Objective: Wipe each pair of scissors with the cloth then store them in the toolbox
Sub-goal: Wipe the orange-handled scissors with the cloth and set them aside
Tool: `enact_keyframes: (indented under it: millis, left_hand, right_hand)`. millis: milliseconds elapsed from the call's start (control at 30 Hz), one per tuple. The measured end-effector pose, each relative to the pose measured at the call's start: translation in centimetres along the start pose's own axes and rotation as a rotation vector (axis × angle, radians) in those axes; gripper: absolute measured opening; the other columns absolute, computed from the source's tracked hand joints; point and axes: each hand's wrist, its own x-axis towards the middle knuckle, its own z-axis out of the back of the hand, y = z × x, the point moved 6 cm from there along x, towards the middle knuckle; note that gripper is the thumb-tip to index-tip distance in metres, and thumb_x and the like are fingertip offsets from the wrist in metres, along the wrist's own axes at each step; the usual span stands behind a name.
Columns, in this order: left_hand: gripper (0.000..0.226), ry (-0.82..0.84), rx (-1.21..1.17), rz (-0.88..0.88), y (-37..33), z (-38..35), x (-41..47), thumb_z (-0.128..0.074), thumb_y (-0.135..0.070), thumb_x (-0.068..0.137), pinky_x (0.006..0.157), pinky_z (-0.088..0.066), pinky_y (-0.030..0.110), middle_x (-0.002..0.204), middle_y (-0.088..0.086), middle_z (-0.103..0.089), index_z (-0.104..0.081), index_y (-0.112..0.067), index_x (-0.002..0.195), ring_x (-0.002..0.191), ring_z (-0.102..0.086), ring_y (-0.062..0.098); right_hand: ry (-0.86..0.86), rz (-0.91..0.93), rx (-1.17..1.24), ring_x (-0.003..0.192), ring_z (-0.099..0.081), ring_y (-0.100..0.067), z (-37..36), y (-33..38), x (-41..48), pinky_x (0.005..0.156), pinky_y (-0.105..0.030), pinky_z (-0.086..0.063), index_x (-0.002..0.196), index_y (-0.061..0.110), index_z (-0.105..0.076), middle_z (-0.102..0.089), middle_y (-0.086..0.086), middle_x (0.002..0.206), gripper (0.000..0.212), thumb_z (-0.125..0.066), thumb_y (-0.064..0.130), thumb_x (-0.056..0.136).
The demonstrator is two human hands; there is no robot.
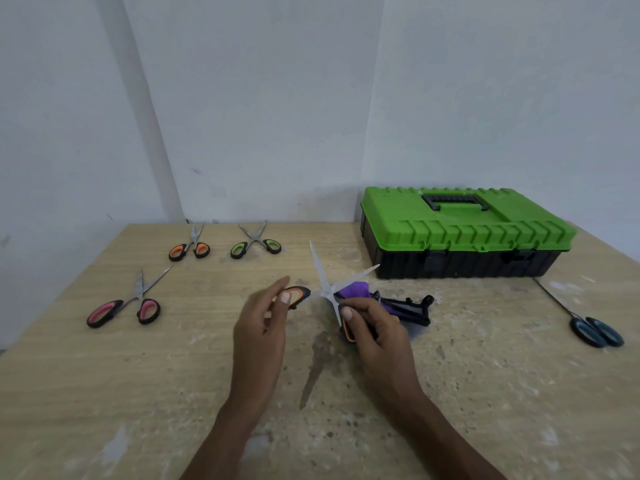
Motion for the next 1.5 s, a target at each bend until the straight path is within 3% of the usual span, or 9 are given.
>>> enact_keyframes:
  millis: [100,200,367,667,1033,1133,1233,1367,1500]
  left_hand:
    - [0.014,0.106,-0.052,0.046,-0.1,-1.1,-0.6,-0.065,-0.033,0.097,0.084,-0.059,0.032,0.097,-0.015,-0.076,-0.075,-0.032,0.107,0.092,-0.07,0.001]
    - [0.008,0.222,-0.079,0.045,-0.7,-2.4,-1.5,-0.068,-0.034,0.095,0.078,-0.059,0.031,0.086,-0.008,-0.075,-0.072,-0.029,0.098,0.083,-0.072,0.006]
    - [0.01,0.277,-0.213,0.103,-0.7,-2.9,-1.7,-0.066,-0.023,0.097,0.07,-0.056,0.019,0.086,0.001,-0.077,-0.07,-0.014,0.098,0.083,-0.074,0.012]
    - [0.013,0.296,-0.312,0.172,0.0,-3.1,-1.4,-0.07,-0.016,0.093,0.069,-0.059,0.023,0.088,0.005,-0.078,-0.073,-0.012,0.106,0.083,-0.075,0.017]
    - [0.012,0.27,-0.327,0.166,0.6,-3.3,-1.6,-0.071,-0.014,0.092,0.07,-0.06,0.029,0.088,0.009,-0.078,-0.074,-0.008,0.103,0.082,-0.074,0.024]
    - [0.011,0.234,-0.326,0.154,0.5,-3.4,-1.6,-0.07,-0.015,0.093,0.076,-0.061,0.029,0.09,0.004,-0.077,-0.073,-0.011,0.102,0.085,-0.074,0.018]
    - [0.011,0.23,-0.37,0.159,0.2,-3.4,-1.6,-0.068,-0.014,0.095,0.081,-0.062,0.031,0.097,0.002,-0.078,-0.072,-0.01,0.105,0.091,-0.075,0.017]
    - [0.017,0.283,-0.454,0.197,0.3,-3.6,-1.5,-0.059,-0.016,0.1,0.08,-0.062,0.03,0.1,0.006,-0.078,-0.073,-0.011,0.106,0.095,-0.075,0.022]
    - [0.025,0.374,-0.489,0.138,-0.3,-4.2,-1.7,-0.052,-0.015,0.102,0.083,-0.061,0.029,0.106,0.008,-0.077,-0.074,-0.009,0.111,0.101,-0.074,0.023]
  right_hand:
    - [-0.036,-0.001,0.036,0.093,-0.063,-0.018,0.4,0.0,0.0,0.081,-0.054,-0.051,0.105,0.038,-0.066,-0.07,0.014,0.095,0.017,-0.052,0.045,0.099]
    - [-0.06,0.005,0.039,0.09,-0.065,-0.018,0.7,-0.1,0.1,0.077,-0.052,-0.052,0.103,0.035,-0.065,-0.07,0.011,0.092,0.012,-0.053,0.037,0.102]
    - [-0.056,0.026,-0.013,0.087,-0.063,-0.019,0.6,-0.5,0.1,0.075,-0.05,-0.051,0.102,0.037,-0.062,-0.069,0.012,0.088,0.011,-0.052,0.04,0.102]
    - [-0.037,0.023,-0.053,0.088,-0.063,-0.02,0.1,-0.8,0.2,0.074,-0.049,-0.052,0.102,0.04,-0.06,-0.069,0.012,0.09,0.016,-0.047,0.049,0.1]
    - [-0.002,0.124,-0.216,0.075,-0.054,-0.01,-0.5,0.0,0.2,0.07,-0.04,-0.046,0.091,0.029,-0.059,-0.059,0.012,0.076,0.017,-0.05,0.035,0.104]
    - [-0.041,0.159,-0.29,0.091,-0.053,-0.006,-0.7,0.4,-0.1,0.082,-0.039,-0.045,0.11,0.03,-0.061,-0.061,0.016,0.096,0.024,-0.042,0.042,0.103]
    - [-0.09,0.274,-0.414,0.112,-0.05,-0.012,-1.1,2.2,-0.7,0.094,-0.033,-0.042,0.135,0.022,-0.055,-0.056,0.006,0.124,0.044,-0.045,0.048,0.101]
    - [-0.065,0.301,-0.454,0.118,-0.05,-0.017,-1.4,2.4,-0.9,0.096,-0.043,-0.046,0.142,0.021,-0.051,-0.052,0.002,0.132,0.053,-0.053,0.049,0.097]
    - [-0.013,0.297,-0.398,0.122,-0.053,-0.017,-0.4,2.1,-0.9,0.097,-0.038,-0.048,0.144,0.02,-0.049,-0.05,0.002,0.139,0.054,-0.059,0.041,0.095]
